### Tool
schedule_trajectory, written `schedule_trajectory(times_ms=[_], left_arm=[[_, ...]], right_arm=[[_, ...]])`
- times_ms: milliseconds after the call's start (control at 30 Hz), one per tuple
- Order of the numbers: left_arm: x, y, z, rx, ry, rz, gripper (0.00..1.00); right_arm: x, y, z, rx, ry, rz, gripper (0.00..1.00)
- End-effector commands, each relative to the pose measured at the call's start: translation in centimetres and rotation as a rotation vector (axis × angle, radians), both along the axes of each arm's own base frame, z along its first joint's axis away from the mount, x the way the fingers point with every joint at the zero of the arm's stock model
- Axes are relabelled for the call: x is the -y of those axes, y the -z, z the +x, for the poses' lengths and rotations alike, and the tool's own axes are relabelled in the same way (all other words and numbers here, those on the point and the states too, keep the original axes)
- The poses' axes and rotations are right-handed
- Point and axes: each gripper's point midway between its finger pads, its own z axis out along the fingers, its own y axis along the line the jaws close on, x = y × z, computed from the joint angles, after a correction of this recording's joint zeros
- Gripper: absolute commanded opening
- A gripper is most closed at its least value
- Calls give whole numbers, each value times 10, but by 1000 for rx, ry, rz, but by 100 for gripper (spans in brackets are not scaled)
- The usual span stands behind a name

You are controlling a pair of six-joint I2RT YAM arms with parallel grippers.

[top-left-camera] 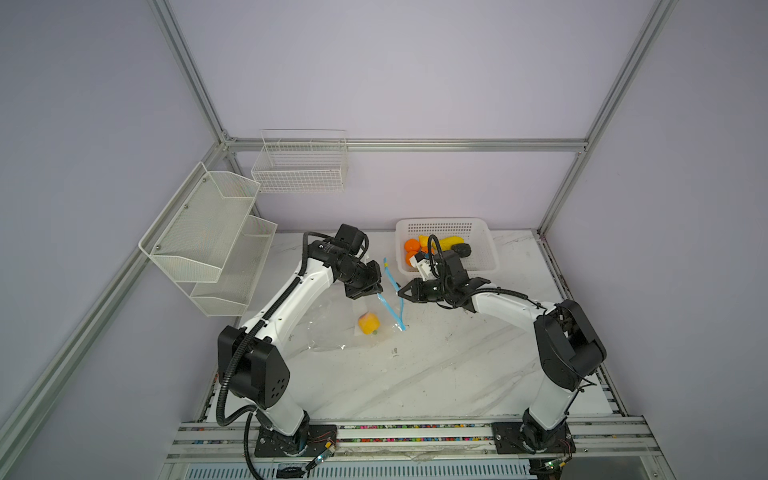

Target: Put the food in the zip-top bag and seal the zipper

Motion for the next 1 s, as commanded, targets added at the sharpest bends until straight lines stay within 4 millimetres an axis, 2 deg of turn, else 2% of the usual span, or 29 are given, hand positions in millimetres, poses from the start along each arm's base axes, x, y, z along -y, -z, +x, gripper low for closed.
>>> schedule_trajectory(times_ms=[0,200,367,467,567,667,767,967], left_arm=[[-1,-49,2,51,-33,-56,0],[-3,-82,0,79,-81,-101,0],[2,-112,2,111,-98,-159,0],[2,-120,3,128,-103,-164,0],[0,-106,5,107,-102,-135,0],[0,-78,7,57,-79,-94,0],[3,-57,10,5,-59,-81,0],[14,-36,12,-14,-22,-85,0]], right_arm=[[-5,-37,1,67,-23,28,9],[-5,-66,7,125,-1,50,9],[-3,-60,11,126,4,11,8],[3,-52,15,133,26,-39,8],[8,-56,16,153,42,-67,8],[10,-59,14,159,45,-69,8],[12,-50,10,135,39,-86,8],[18,-25,7,99,49,-130,9]])
